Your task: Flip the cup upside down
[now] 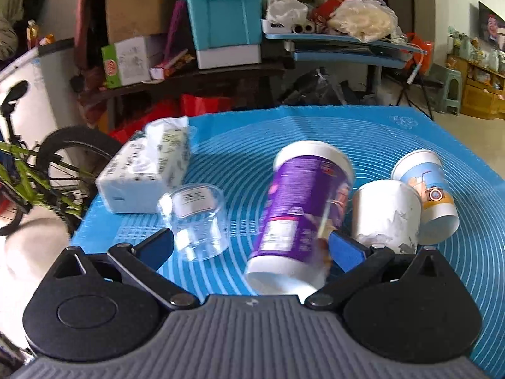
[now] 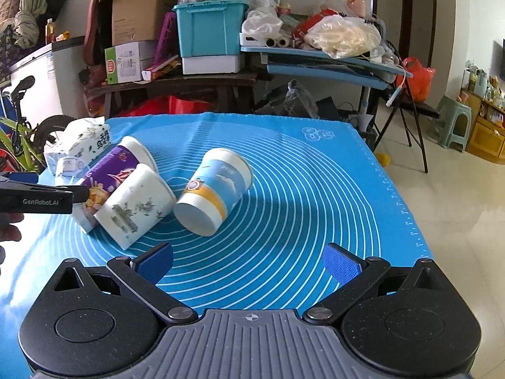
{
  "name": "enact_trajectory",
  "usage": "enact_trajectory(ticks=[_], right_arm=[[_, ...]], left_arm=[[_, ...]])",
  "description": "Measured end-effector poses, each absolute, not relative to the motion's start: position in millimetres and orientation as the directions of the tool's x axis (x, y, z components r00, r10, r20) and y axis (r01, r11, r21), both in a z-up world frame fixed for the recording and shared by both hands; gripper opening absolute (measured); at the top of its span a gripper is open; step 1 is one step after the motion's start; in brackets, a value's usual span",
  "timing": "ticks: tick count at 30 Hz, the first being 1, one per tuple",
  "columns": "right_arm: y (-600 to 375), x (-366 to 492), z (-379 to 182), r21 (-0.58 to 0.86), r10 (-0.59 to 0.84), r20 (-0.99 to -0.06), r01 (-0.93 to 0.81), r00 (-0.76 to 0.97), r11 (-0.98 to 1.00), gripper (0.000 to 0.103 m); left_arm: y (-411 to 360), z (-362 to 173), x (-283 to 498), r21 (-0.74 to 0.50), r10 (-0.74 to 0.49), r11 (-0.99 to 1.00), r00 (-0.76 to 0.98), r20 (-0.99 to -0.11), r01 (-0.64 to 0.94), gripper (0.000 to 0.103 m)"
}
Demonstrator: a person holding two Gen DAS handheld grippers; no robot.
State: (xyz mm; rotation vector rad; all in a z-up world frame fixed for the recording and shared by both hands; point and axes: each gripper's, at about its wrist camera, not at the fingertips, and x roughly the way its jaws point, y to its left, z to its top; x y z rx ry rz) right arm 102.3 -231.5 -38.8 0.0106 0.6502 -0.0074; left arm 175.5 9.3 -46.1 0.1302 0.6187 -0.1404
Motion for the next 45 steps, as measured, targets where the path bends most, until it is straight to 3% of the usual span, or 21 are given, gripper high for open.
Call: enact_trajectory(ticks=[8,9,11,17,27,36,45], right_arm=[[-237,112,-49,0.026,-0.001,-0.621,0.022,0.784,0.999,0.103],[-237,113,-50,0.026,0.000,-0.621,0.021,0.784,0.999,0.103],[-237,113,-52,0.026,0.001,-0.623,0.019,0.782,0.999,0.103],[-237,111,-53,0.031,0.000,-0.626,0.024,0.780,0.999,0.103],[-239,109,-52,0.032,-0.002,-0.624,0.028,0.782,0.999,0.103],[-236,105,-48,0.030,-0.005,-0.616,0.030,0.787,0.999,0.103],[-234,93,-36,0.036,0.007,-0.594,0.018,0.804,0.999,0.103]], left_arm=[[2,-55,191,0.060,-0.162,0.967,0.781,-0.603,0.248,0.101],[1,-54,192,0.056,-0.175,0.964,0.779,-0.603,0.260,0.098],[-2,-51,194,0.067,-0.187,0.957,0.777,-0.601,0.282,0.077],[-6,-54,199,0.080,-0.178,0.954,0.760,-0.625,0.289,0.068],[-1,-53,199,0.045,-0.213,0.951,0.752,-0.624,0.306,0.066],[-3,-40,186,0.052,-0.192,0.962,0.797,-0.573,0.269,0.066],[6,-20,141,0.037,-0.180,0.970,0.810,-0.559,0.241,0.066]])
